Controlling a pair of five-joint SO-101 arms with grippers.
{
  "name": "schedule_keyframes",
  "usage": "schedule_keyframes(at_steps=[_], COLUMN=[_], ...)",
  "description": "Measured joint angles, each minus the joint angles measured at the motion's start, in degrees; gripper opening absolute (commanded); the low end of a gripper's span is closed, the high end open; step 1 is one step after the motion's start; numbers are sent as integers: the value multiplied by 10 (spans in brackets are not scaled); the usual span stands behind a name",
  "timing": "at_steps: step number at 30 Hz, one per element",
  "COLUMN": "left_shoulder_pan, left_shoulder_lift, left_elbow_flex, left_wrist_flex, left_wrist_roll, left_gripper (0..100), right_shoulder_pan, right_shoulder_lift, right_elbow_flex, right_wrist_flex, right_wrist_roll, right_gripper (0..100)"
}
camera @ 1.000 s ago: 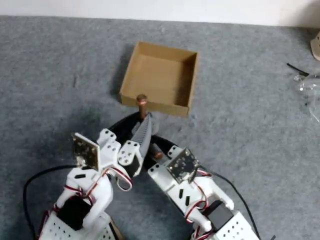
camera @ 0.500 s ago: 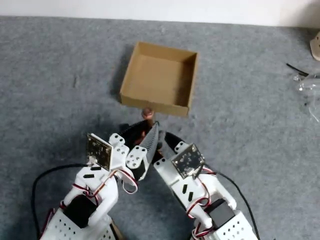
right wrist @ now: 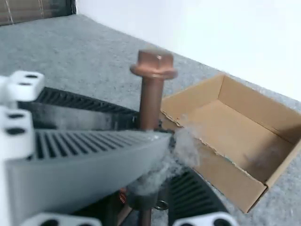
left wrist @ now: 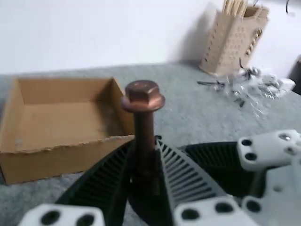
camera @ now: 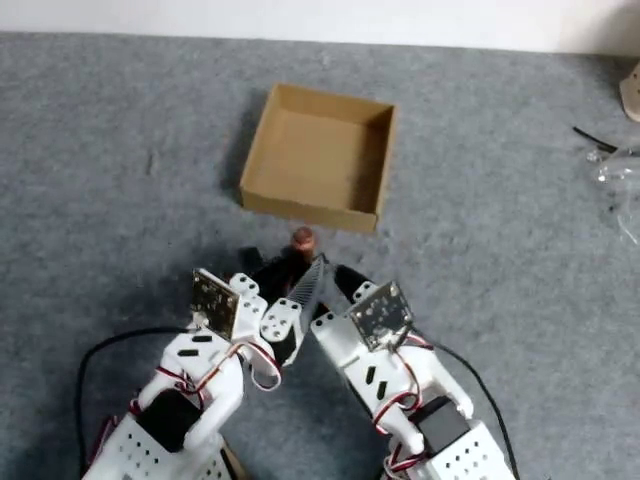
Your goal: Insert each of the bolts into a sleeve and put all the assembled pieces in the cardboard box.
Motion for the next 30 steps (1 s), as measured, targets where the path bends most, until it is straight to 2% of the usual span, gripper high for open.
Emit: schedule_keyframes(at_steps=[5, 7, 13, 15, 30], left_shoulder_pan=[0, -5, -18, -19, -30], left_shoulder_lift=[0, 0, 0, 5, 4], left_elbow_flex=[0, 0, 0, 1, -23], left_wrist_flex=[1, 1, 4, 7, 33], left_wrist_roll=[0, 0, 0, 0, 0], left_gripper=[8, 39, 290, 332, 224], right_shoulder_pan=[0, 0, 1, 2, 4], right_shoulder_lift=[0, 0, 0, 1, 0], right_elbow_flex=[0, 0, 0, 0, 0], right_wrist_flex=[0, 0, 0, 0, -10], right_wrist_roll=[0, 0, 0, 0, -2], right_gripper=[4, 4, 4, 4, 4])
